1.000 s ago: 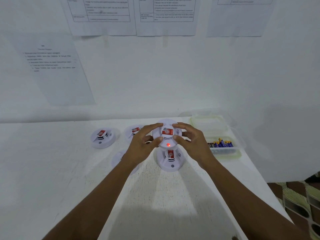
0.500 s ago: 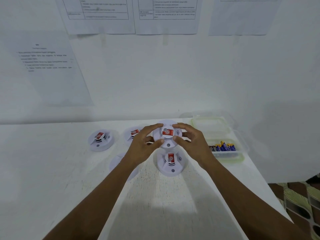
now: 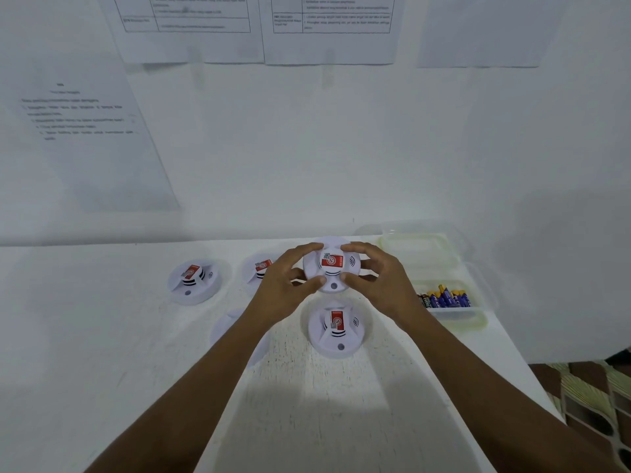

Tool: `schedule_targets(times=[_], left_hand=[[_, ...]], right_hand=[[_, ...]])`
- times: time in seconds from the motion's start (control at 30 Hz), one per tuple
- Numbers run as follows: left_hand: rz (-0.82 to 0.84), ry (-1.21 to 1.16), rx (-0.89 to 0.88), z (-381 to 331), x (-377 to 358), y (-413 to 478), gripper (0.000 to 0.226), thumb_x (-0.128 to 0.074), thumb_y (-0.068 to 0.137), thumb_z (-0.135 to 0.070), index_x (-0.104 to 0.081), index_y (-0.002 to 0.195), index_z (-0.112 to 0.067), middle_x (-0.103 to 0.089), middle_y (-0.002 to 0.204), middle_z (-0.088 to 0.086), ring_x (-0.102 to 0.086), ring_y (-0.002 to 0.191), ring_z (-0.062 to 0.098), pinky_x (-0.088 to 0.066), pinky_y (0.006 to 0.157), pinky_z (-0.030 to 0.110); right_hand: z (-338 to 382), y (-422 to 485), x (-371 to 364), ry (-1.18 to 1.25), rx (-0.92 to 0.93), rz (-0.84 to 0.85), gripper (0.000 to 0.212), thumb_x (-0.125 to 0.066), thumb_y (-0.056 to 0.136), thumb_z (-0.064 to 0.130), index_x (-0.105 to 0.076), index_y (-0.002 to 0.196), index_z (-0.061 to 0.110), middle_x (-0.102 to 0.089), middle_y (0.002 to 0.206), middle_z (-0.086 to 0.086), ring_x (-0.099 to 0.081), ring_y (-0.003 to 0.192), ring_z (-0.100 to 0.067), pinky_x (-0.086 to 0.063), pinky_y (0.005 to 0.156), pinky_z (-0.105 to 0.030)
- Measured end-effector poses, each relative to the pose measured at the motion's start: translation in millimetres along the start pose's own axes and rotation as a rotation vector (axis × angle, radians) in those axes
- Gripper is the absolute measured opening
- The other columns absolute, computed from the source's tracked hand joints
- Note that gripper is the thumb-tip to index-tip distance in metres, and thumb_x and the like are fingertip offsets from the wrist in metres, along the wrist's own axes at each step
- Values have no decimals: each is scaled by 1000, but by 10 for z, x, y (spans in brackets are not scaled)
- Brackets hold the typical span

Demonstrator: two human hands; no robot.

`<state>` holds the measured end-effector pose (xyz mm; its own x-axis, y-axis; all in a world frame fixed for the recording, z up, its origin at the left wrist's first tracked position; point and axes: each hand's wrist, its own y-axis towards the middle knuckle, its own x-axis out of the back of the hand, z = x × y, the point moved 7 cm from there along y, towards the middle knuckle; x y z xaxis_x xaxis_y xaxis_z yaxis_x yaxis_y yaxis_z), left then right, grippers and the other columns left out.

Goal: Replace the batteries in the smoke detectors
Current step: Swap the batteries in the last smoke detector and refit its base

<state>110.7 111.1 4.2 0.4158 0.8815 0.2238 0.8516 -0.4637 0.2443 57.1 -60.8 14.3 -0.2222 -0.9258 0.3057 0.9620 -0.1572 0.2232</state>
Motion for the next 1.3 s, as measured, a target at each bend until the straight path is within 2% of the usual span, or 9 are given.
schedule_targets(times=[0.23, 0.53, 0.67, 0.8, 0.97, 1.03, 1.1, 1.2, 1.3], left_hand=[[6, -16, 11, 19, -8, 26, 50, -72, 84, -14, -54, 128, -30, -57, 130, -3, -64, 108, 19, -59, 78, 31], [-3, 27, -21, -16, 12, 56, 48, -72, 85, -13, -54, 123, -36, -56, 128, -10, -65, 103, 10, -56, 75, 20], [-24, 83, -80, -36, 19, 71, 49, -73, 84, -14, -53, 119, -41, -53, 124, -14, -60, 108, 7, -56, 76, 19], [-30, 68, -59, 36, 9, 82, 46, -73, 83, -13, -53, 120, -34, -54, 121, -18, -61, 106, 9, -55, 75, 17], [-21, 96, -53, 145, -1, 119, 46, -72, 84, -15, -53, 119, -38, -55, 122, -18, -60, 106, 3, -54, 76, 17], [-41, 140, -60, 199, -22, 168, 45, -72, 84, -15, -54, 121, -34, -57, 123, -12, -59, 104, -1, -51, 77, 11], [-62, 228, -32, 277, -60, 240, 45, -72, 85, -16, -56, 126, -23, -59, 126, -4, -58, 105, 2, -46, 81, 7], [-52, 319, 51, 394, -143, 352, 46, -70, 86, -14, -55, 129, -16, -60, 126, 0, -57, 110, 14, -43, 91, 18], [-28, 333, 116, 498, -212, 424, 45, -69, 87, -12, -54, 129, -15, -62, 126, 4, -58, 112, 21, -46, 100, 34]], right_hand=[[-20, 31, -15, -15, 13, 5, 46, -78, 80, 10, -63, 121, 23, -62, 124, 8, -65, 107, -11, -59, 84, -33], [-53, 77, -23, -26, -2, 14, 44, -78, 81, 13, -63, 121, 24, -64, 123, 7, -65, 105, -12, -59, 84, -32], [-83, 106, -37, -46, -12, 11, 44, -78, 81, 15, -63, 121, 26, -65, 122, 7, -66, 104, -12, -58, 84, -27], [-128, 115, -59, -61, -21, 10, 44, -79, 81, 16, -63, 120, 27, -66, 121, 8, -66, 102, -11, -58, 84, -26], [-178, 139, -76, -70, -23, 3, 43, -78, 81, 12, -63, 120, 23, -64, 123, 6, -65, 104, -12, -56, 85, -21], [-199, 178, -80, -96, -21, -28, 43, -77, 81, 8, -64, 120, 20, -60, 125, 3, -62, 107, -13, -52, 85, -15], [-278, 242, -98, -130, -81, -54, 43, -77, 81, 7, -64, 120, 20, -59, 125, 0, -60, 107, -16, -51, 89, -18], [-411, 348, -131, -171, -165, -88, 39, -75, 81, 5, -66, 114, 24, -62, 120, -3, -61, 105, -20, -53, 94, -35], [-504, 417, -157, -220, -206, -102, 35, -73, 82, 5, -67, 112, 21, -67, 116, -3, -63, 103, -20, -51, 90, -29]])
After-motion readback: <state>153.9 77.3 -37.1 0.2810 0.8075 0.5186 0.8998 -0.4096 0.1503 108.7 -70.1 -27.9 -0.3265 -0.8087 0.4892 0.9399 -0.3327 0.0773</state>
